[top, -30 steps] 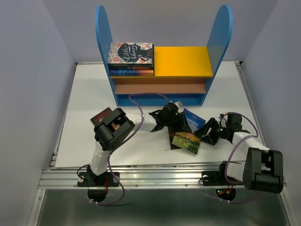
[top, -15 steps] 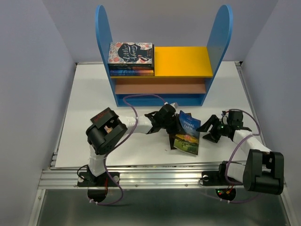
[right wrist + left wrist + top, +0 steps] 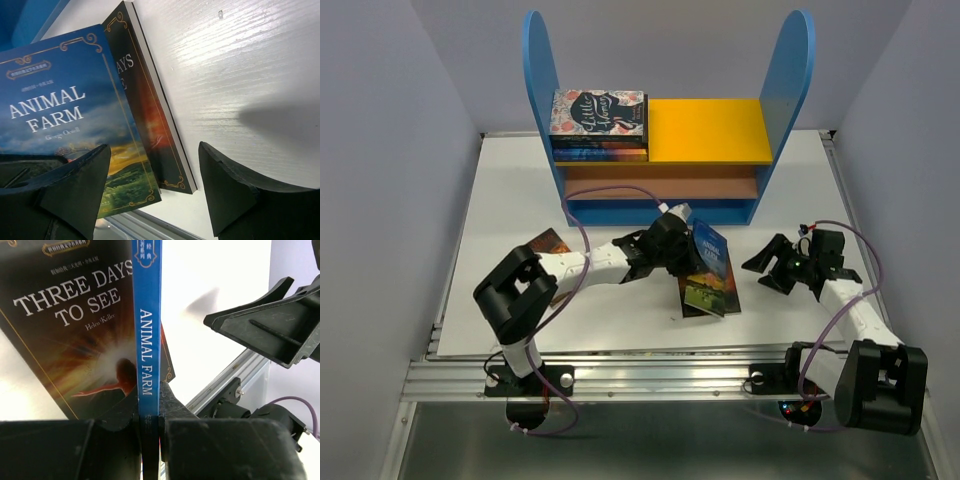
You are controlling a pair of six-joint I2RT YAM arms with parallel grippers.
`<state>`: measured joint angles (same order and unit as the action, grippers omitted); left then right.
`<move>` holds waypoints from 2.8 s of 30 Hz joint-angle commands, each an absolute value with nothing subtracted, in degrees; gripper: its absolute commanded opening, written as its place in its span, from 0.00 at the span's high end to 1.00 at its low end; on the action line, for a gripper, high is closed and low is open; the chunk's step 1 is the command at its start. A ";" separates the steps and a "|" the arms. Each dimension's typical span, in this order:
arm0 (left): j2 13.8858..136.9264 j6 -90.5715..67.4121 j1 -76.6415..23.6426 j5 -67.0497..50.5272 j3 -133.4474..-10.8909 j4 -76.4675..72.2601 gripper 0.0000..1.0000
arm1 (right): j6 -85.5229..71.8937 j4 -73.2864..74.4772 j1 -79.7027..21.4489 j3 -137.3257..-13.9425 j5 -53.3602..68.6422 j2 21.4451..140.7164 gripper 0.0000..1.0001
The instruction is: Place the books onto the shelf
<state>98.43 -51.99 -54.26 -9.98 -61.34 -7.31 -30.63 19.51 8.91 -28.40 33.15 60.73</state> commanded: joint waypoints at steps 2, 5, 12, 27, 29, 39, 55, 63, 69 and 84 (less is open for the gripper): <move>89.05 -48.52 -54.40 -6.78 -62.49 -10.81 1.00 | -29.18 19.95 8.44 -30.76 31.21 58.98 0.22; 82.63 -45.19 -54.75 -2.65 -64.15 -9.58 1.00 | -28.92 19.95 8.44 -30.85 30.85 57.84 0.22; 70.23 -34.91 -55.99 -1.14 -66.09 -11.25 1.00 | -28.13 19.86 8.44 -31.81 32.07 55.20 0.12; 77.51 -37.69 -49.58 34.35 -91.22 -0.27 1.00 | -28.21 24.08 8.44 -49.21 23.64 45.53 0.00; 79.36 -42.68 -45.90 38.21 -93.59 -0.09 1.00 | -27.86 24.43 8.44 -50.09 23.99 45.97 0.00; 88.06 -65.21 -41.40 59.41 -102.21 9.05 1.00 | -21.19 29.00 2.56 -56.86 27.69 47.55 0.00; 101.08 -83.23 -37.35 55.90 -118.04 32.08 0.36 | -18.10 28.48 -16.42 -63.97 19.17 58.69 0.00; 95.10 -80.78 -37.35 51.07 -109.09 28.14 0.07 | -16.09 27.59 -26.36 -75.04 9.16 68.35 0.00; 91.06 -74.02 -37.35 43.62 -102.59 24.18 0.01 | -15.74 28.74 -29.79 -88.82 -4.44 79.79 0.00; 74.63 -53.01 -37.53 18.99 -82.36 14.13 0.01 | -4.83 29.71 -29.79 -118.90 -15.03 105.54 0.22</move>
